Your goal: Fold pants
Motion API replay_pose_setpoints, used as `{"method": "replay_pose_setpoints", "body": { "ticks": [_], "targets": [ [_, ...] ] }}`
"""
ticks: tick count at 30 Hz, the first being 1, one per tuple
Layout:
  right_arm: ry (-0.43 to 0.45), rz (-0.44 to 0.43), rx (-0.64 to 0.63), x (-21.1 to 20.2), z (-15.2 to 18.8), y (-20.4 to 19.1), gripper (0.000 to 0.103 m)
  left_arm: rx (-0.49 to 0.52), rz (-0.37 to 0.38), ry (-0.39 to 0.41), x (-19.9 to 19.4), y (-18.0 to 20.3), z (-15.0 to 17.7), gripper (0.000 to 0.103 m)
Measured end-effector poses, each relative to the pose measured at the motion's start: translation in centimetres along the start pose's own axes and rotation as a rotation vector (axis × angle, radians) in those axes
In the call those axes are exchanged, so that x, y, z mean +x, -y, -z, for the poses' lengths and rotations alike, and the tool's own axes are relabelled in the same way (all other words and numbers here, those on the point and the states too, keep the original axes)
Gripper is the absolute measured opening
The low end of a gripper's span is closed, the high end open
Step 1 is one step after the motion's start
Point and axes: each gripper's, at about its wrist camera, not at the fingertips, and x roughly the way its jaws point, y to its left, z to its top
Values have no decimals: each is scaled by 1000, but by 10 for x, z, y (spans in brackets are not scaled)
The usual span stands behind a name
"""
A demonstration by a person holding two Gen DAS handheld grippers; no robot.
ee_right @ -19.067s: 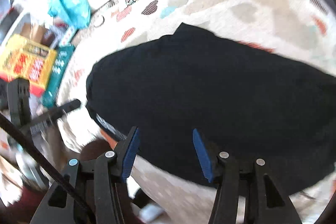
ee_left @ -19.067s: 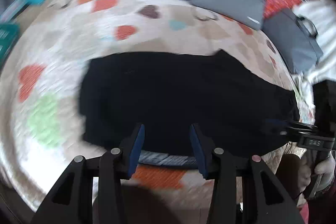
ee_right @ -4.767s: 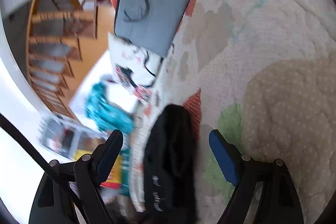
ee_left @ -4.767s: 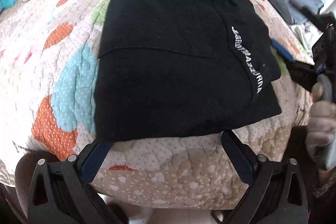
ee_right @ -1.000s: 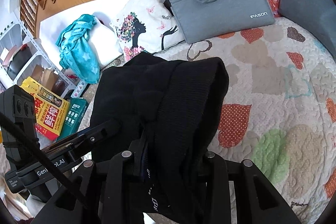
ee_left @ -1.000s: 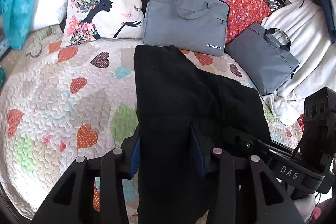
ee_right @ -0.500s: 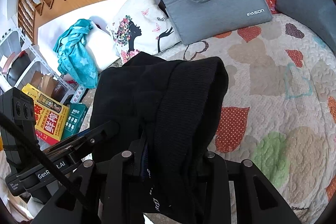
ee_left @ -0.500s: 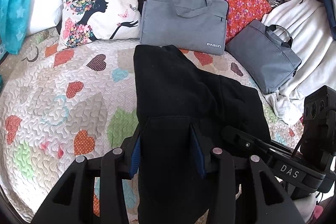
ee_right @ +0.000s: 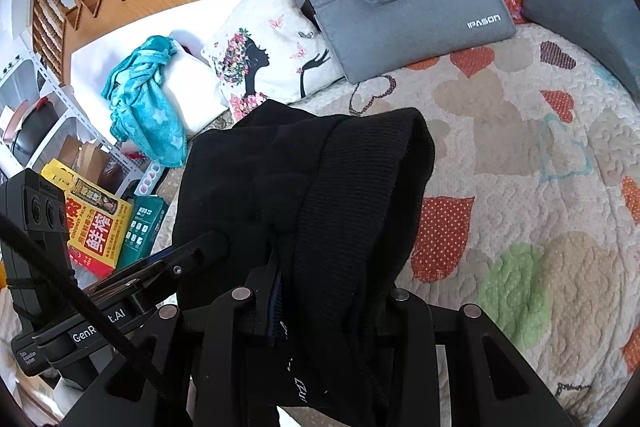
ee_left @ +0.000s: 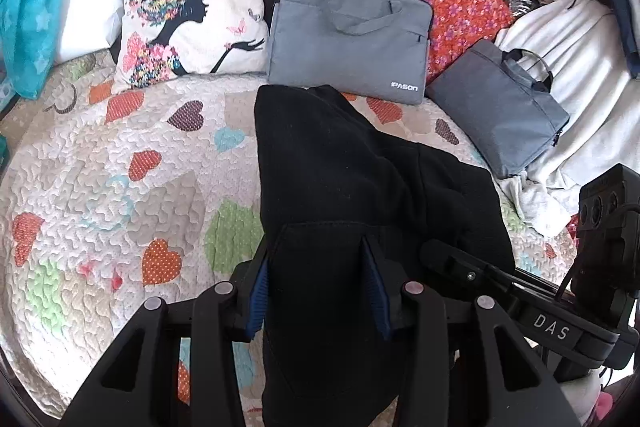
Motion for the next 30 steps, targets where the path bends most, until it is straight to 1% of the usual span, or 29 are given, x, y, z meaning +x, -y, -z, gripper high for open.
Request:
{"method": "replay_pose_setpoints", "body": {
  "ticks": [4, 14, 20, 23, 25, 27, 30],
  "targets": [
    [28, -1, -28, -20, 4, -13, 34, 11, 3, 31, -21, 6, 3, 41],
    [65, -31, -67, -59, 17, -45, 34, 23, 3, 105, -78, 14, 17, 41],
    [105, -48, -93, -80, 14, -62, 34, 45, -4, 148, -105, 24, 9, 41],
    [128, -57, -96, -89, 9, -65, 34, 71, -13, 167, -111, 32, 3, 41],
    [129, -68, -99, -89, 4, -64, 34, 80, -25, 174, -110, 36, -4, 41],
    [125, -77, -105, -83, -5, -61, 34, 81, -36, 174, -105, 36, -9, 41],
    [108, -72, -113, -66, -18, -55, 34, 80, -49, 150, -87, 31, -20, 41]
  ]
}}
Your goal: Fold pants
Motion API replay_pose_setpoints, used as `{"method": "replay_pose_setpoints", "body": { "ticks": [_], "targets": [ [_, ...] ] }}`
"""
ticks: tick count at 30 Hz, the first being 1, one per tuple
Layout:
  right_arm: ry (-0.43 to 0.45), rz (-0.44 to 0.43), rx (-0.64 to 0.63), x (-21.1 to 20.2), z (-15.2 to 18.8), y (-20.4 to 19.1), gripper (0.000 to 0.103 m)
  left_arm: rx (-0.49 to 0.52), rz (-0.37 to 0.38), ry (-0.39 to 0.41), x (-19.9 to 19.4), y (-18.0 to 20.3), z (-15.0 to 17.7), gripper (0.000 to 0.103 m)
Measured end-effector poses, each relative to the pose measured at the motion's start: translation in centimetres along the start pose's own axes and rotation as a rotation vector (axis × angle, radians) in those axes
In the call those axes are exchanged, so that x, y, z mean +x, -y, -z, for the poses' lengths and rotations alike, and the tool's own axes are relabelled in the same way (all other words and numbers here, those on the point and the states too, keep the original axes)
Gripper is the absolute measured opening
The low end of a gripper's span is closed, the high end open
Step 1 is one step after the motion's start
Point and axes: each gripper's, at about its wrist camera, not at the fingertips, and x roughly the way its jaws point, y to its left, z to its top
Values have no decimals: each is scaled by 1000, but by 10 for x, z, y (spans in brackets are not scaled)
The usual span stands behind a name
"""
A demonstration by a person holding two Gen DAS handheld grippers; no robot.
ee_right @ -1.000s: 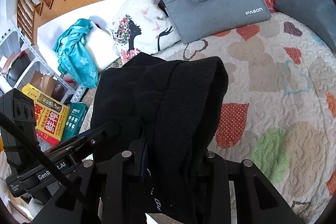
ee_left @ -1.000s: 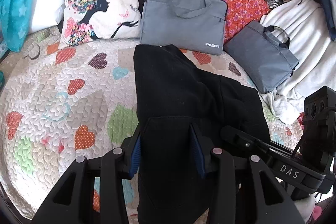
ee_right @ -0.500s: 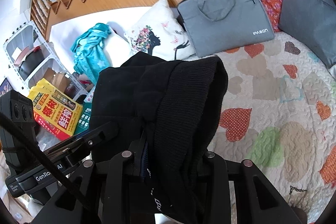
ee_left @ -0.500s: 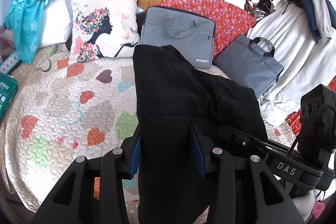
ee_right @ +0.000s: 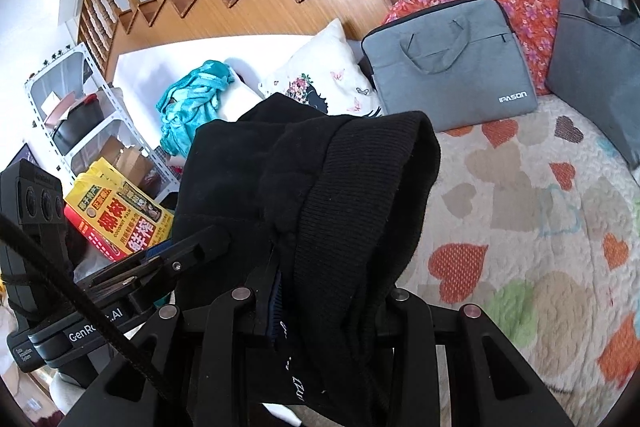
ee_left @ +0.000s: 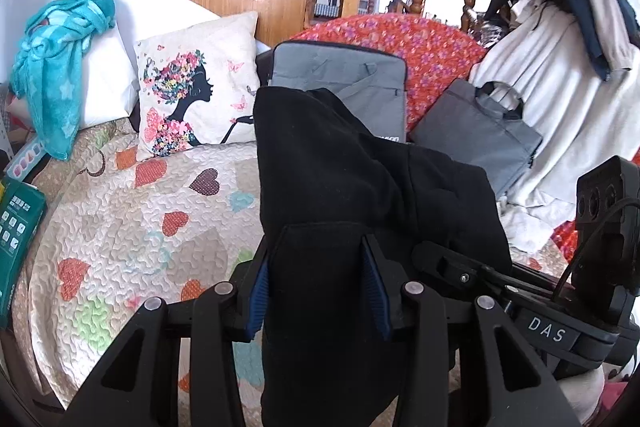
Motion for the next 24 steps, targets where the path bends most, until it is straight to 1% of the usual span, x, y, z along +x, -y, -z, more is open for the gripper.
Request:
{"method": "replay_pose_setpoints", "body": {
  "ticks": [6, 13, 19, 24],
  "targets": [
    [-51, 60, 34, 46, -16, 33, 34, -14, 29, -70, 67, -11, -14, 41],
    [-111, 122, 98, 109, -38, 83, 34, -71, 79, -138, 161, -31, -21, 41],
    [-142, 165, 115, 166, -53, 118, 34, -101, 84, -188, 229, -46, -27, 41],
    [-176, 184, 138, 207, -54, 146, 34, -117, 82, -229, 273, -58, -25, 41]
  ]
}}
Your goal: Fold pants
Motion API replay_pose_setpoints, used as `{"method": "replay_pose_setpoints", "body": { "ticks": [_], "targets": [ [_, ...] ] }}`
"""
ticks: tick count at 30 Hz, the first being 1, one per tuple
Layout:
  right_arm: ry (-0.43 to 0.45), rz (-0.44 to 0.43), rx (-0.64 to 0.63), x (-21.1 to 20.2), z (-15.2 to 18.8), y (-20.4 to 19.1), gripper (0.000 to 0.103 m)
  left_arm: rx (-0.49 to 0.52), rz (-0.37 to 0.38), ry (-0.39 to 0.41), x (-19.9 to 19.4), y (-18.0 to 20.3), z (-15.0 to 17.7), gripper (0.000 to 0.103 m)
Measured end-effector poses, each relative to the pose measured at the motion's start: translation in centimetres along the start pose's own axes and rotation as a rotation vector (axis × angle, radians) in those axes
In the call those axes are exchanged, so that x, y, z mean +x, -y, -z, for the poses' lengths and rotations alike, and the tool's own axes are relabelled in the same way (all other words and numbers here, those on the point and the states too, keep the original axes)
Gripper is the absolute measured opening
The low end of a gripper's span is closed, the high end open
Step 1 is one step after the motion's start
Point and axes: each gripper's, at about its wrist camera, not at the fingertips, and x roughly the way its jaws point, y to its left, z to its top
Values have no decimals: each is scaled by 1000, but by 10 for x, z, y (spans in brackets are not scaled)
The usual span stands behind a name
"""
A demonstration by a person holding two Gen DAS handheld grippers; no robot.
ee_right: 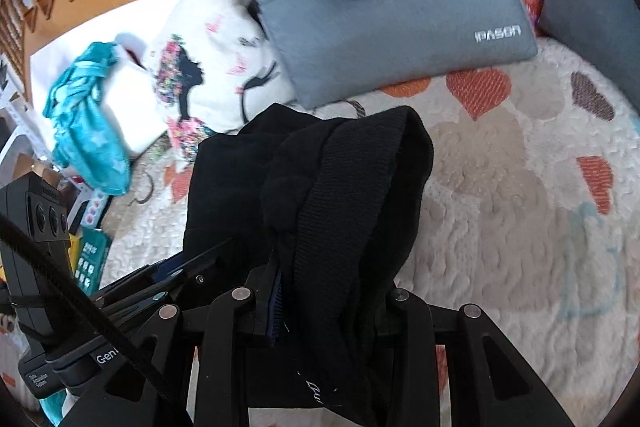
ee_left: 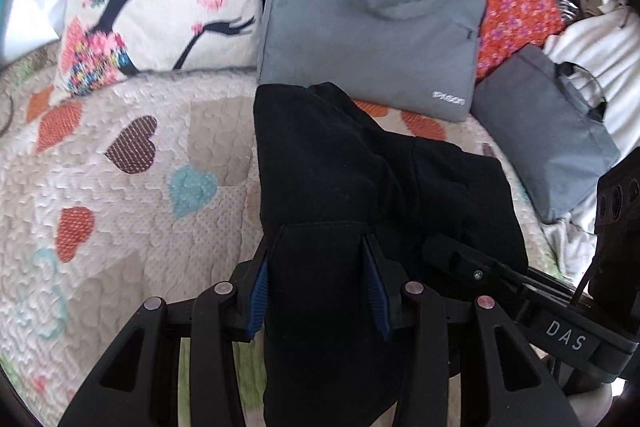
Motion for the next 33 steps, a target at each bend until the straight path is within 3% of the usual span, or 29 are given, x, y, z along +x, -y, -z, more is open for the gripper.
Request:
{"method": "replay_pose_setpoints", "body": {
  "ticks": [6, 8, 10, 12, 16, 19, 22, 26, 29, 33],
  "targets": [
    [-26, 50, -25, 34, -9, 5, 34, -82, 1, -70, 39, -25, -9, 42],
    [-43, 63, 6, 40, -9, 16, 38, -104, 13, -96, 47, -33, -9, 49],
    [-72, 69, 68, 46, -8, 32, 49, -118, 27, -108, 48, -39, -10, 56],
    [-84, 42, 151, 48, -5, 48, 60, -130, 47, -121, 46, -41, -11, 56],
    [-74, 30, 219, 38, -4, 59, 62, -157, 70, -98, 26, -46, -12, 56],
    [-9, 67, 213, 21, -7, 56, 62, -183, 80, -51, 5, -51, -11, 56],
    [132, 127, 114, -6, -14, 36, 64, -192, 75, -9, -6, -53, -11, 56],
    [164, 17, 39, -13, -19, 14, 64, -178, 81, -11, -1, -46, -9, 56],
    [78, -89, 77, 5, -15, 17, 64, -145, 71, -63, 15, -38, -2, 56],
    [-2, -89, 160, 27, -9, 36, 63, -117, 50, -172, 46, -33, 6, 62]
  ]
}}
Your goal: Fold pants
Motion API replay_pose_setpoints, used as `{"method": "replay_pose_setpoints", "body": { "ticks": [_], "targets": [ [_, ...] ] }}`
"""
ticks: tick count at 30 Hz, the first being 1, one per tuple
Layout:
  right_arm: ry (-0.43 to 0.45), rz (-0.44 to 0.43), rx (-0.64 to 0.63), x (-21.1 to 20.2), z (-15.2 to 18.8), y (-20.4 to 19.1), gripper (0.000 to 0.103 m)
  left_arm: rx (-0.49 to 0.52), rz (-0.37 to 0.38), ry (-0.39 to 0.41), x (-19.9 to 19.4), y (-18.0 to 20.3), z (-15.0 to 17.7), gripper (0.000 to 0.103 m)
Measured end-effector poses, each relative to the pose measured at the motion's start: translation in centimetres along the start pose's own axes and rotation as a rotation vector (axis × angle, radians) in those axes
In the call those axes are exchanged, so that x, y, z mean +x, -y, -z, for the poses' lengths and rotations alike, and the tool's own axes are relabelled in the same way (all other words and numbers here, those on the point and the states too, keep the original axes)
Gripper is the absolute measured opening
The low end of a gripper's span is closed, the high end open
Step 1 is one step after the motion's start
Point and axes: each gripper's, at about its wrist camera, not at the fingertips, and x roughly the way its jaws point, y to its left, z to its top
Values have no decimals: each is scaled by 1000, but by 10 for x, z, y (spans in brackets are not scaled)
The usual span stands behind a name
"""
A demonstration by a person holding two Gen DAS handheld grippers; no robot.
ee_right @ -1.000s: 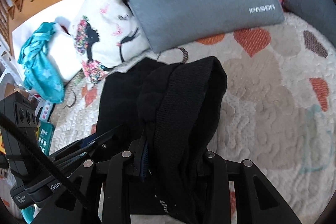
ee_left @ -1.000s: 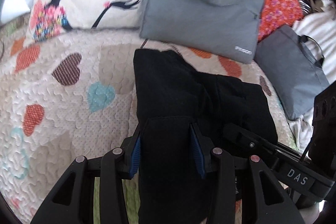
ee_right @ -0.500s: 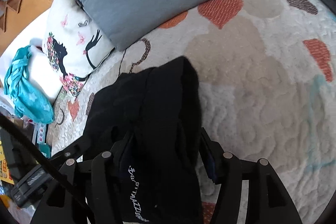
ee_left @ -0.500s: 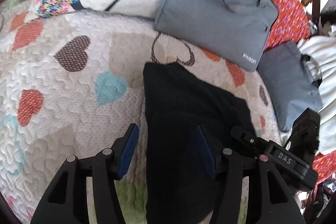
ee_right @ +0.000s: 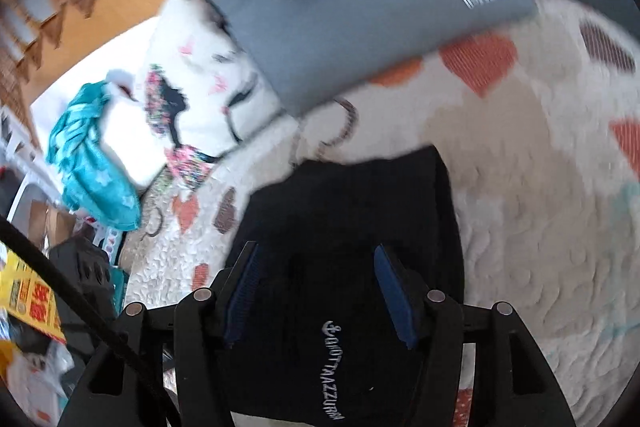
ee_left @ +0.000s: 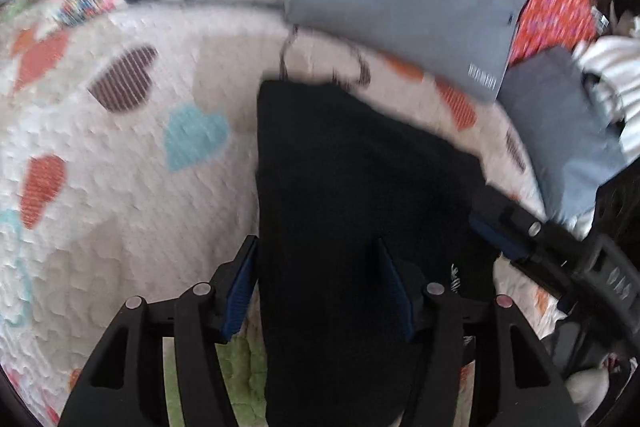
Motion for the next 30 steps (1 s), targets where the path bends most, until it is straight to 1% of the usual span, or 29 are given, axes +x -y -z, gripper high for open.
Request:
{"method": "replay_pose_setpoints", "body": {
  "ticks": [1, 3, 4, 6, 9, 10, 12, 13, 16, 18, 19, 21, 22, 23, 24, 25, 26, 27, 30],
  "targets": [
    [-11, -4, 11, 1, -1, 4, 63, -24, 8, -16, 6, -3, -1, 67],
    [-17, -1, 18, 2, -2, 4, 63, -56, 21, -25, 3, -6, -3, 68],
    [-17, -5, 21, 1, -3, 4, 63, -55, 18, -20, -1, -5, -4, 68],
    [-7, 10, 21, -5, -3, 2, 64, -32, 2, 14, -14, -1, -5, 68],
    [8, 38, 4, -18, -2, -2, 65, 36, -38, 106, -43, 11, -1, 67],
    [14, 51, -2, -22, -2, -3, 65, 66, -61, 150, -56, 17, 3, 67],
    [34, 78, -20, -35, 3, -7, 66, 101, -85, 208, -74, 23, 9, 68],
    [41, 87, -26, -41, 6, -8, 67, 124, -100, 252, -87, 27, 15, 68],
    [78, 116, -50, -63, 21, -15, 71, 147, -119, 347, -119, 36, 30, 68],
    [110, 144, -59, -81, 39, -21, 73, 142, -109, 415, -142, 43, 41, 68],
    [120, 151, -58, -87, 46, -24, 74, 143, -106, 465, -159, 48, 49, 69],
    [146, 150, -66, -100, 62, -33, 76, 157, -121, 537, -177, 54, 63, 79],
    [165, 152, -81, -107, 71, -38, 78, 161, -154, 597, -191, 55, 80, 87],
    [186, 171, -99, -114, 83, -44, 79, 159, -176, 632, -197, 55, 90, 93],
    [201, 188, -120, -119, 95, -49, 82, 157, -195, 665, -203, 55, 102, 95],
    [204, 195, -136, -121, 104, -53, 84, 159, -218, 708, -210, 54, 117, 99],
    [200, 199, -148, -122, 110, -57, 84, 163, -239, 730, -212, 54, 126, 103],
    [192, 204, -164, -122, 117, -60, 85, 169, -266, 747, -214, 53, 133, 103],
    [173, 218, -204, -117, 130, -69, 86, 213, -393, 772, -209, 55, 148, 103]
  ]
}}
